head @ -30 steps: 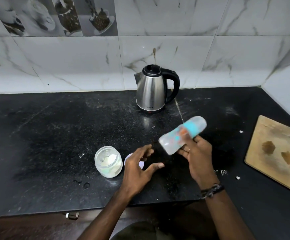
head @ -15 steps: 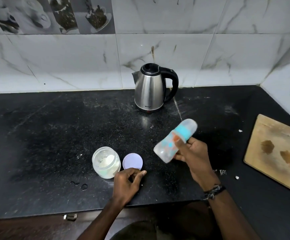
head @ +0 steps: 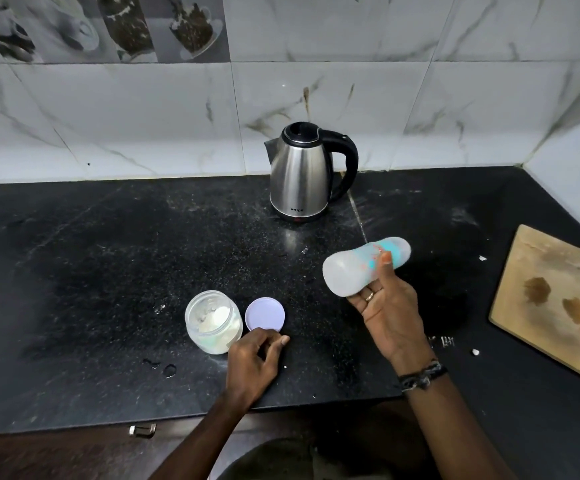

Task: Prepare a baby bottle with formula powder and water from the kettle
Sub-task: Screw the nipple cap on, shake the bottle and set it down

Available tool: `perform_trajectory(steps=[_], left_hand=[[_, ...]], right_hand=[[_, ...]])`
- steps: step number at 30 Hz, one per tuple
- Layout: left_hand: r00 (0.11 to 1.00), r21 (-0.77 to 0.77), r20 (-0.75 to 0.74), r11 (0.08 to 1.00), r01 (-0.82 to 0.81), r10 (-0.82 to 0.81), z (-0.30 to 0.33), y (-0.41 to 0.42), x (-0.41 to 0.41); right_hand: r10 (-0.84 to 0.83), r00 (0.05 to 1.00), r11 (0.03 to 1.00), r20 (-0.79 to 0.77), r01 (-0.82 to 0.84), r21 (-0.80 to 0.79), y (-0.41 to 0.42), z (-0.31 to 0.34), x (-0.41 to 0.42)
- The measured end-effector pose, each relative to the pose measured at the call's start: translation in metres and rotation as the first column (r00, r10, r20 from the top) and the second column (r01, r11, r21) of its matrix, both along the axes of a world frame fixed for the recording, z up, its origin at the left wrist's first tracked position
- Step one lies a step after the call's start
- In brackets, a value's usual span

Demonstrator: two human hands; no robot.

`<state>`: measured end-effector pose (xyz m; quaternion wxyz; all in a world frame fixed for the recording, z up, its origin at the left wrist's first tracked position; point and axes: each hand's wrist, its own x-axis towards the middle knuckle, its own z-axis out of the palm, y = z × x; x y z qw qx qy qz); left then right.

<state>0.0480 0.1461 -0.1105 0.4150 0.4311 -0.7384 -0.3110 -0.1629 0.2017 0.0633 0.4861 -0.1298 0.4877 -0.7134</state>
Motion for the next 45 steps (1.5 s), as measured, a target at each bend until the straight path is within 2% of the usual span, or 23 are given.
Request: perform_trajectory(steps=[2, 4, 6, 8, 12, 13, 16, 17, 19, 20, 22, 25, 28, 30, 33, 34, 36, 38, 41, 42, 45], left_hand=[[1.0, -0.003, 0.001, 1.0, -0.002, 0.002, 0.001, 0.001, 0.0], [1.0, -0.012, 0.001, 1.0, 0.002, -0.002, 0.001, 0.001, 0.001], [1.0, -0.027, 0.002, 1.0, 0.002, -0.002, 0.0, 0.0, 0.002], [1.0, -0.036, 0.004, 0.999, -0.003, 0.003, -0.001, 0.001, 0.001], [1.0, -0.036, -0.001, 0.999, -0.005, 0.005, -0.002, 0.001, 0.003], [1.0, -0.036, -0.002, 0.999, 0.0, 0.0, -0.002, 0.0, 0.003], [1.0, -0.039, -0.001, 0.999, -0.003, 0.003, -0.001, 0.0, 0.002], [1.0, -0.036, -0.002, 0.999, -0.006, 0.006, -0.001, 0.001, 0.001], [1.0, -0.029, -0.002, 1.0, -0.008, 0.008, -0.001, 0.001, 0.002], [1.0, -0.031, 0.001, 1.0, -0.008, 0.008, -0.002, 0.001, 0.003], [1.0, -0.038, 0.006, 0.999, -0.005, 0.005, -0.002, 0.0, 0.004], [1.0, -0.038, 0.017, 0.999, -0.013, 0.014, -0.002, 0.001, 0.002], [1.0, -0.044, 0.02, 0.999, -0.018, 0.019, -0.002, 0.001, 0.003], [1.0, -0.054, 0.022, 0.998, -0.017, 0.018, -0.002, 0.001, 0.004], [1.0, -0.05, 0.02, 0.998, -0.023, 0.024, -0.001, 0.001, 0.002], [0.999, -0.048, 0.021, 0.998, -0.026, 0.027, -0.001, 0.001, 0.002], [0.999, -0.049, 0.023, 0.998, -0.031, 0.032, -0.002, 0.001, 0.002], [0.999, -0.051, 0.022, 0.998, -0.025, 0.027, -0.002, 0.001, 0.003], [0.999, -0.045, 0.029, 0.999, -0.021, 0.023, -0.002, 0.001, 0.003], [0.999, -0.037, 0.033, 0.999, -0.023, 0.025, -0.002, 0.001, 0.002], [0.999, -0.039, 0.035, 0.999, -0.028, 0.029, -0.003, 0.0, 0.003]], right_hand=[[0.057, 0.99, 0.996, -0.13, -0.047, 0.077, -0.001, -0.001, 0.002], [0.121, 0.975, 0.989, -0.189, -0.102, 0.104, 0.001, -0.001, 0.002], [0.09, 0.995, 0.996, -0.053, -0.089, 0.02, 0.003, 0.002, -0.001], [0.006, 0.998, 0.999, 0.057, -0.003, -0.039, 0.002, 0.004, -0.005], [0.104, 0.977, 0.994, -0.184, -0.094, 0.064, 0.002, 0.001, -0.001], [0.115, 0.975, 0.993, -0.19, -0.107, 0.056, 0.003, 0.0, -0.001], [0.026, 0.999, 0.999, -0.038, -0.027, -0.037, 0.006, -0.001, -0.004], [0.022, 0.998, 0.999, -0.058, -0.023, -0.025, 0.005, 0.0, -0.004], [0.083, 0.972, 0.996, -0.219, -0.075, 0.048, 0.005, -0.002, -0.003], [0.113, 0.962, 0.993, -0.25, -0.102, 0.055, 0.006, -0.003, -0.003], [0.108, 0.973, 0.994, -0.205, -0.109, 0.008, 0.009, -0.001, -0.003], [-0.007, 0.998, 0.997, -0.059, 0.003, -0.073, 0.009, 0.0, -0.006], [0.08, 0.971, 0.996, -0.226, -0.071, 0.047, 0.007, -0.003, -0.004], [0.099, 0.965, 0.995, -0.241, -0.093, 0.036, 0.009, -0.003, -0.004], [0.015, 0.998, 0.996, -0.053, -0.02, -0.088, 0.011, -0.004, -0.005], [0.015, 0.997, 0.997, -0.074, -0.021, -0.076, 0.01, -0.005, -0.005], [0.064, 0.972, 0.998, -0.228, -0.067, -0.006, 0.009, -0.005, -0.002], [0.096, 0.955, 0.995, -0.279, -0.103, -0.009, 0.01, -0.002, 0.0], [-0.019, 0.999, 0.993, -0.048, 0.013, -0.119, 0.011, 0.002, -0.004], [-0.049, 0.998, 0.991, -0.032, 0.045, -0.129, 0.01, 0.002, -0.007], [0.053, 0.962, 0.999, -0.269, -0.051, 0.014, 0.009, 0.002, -0.007]])
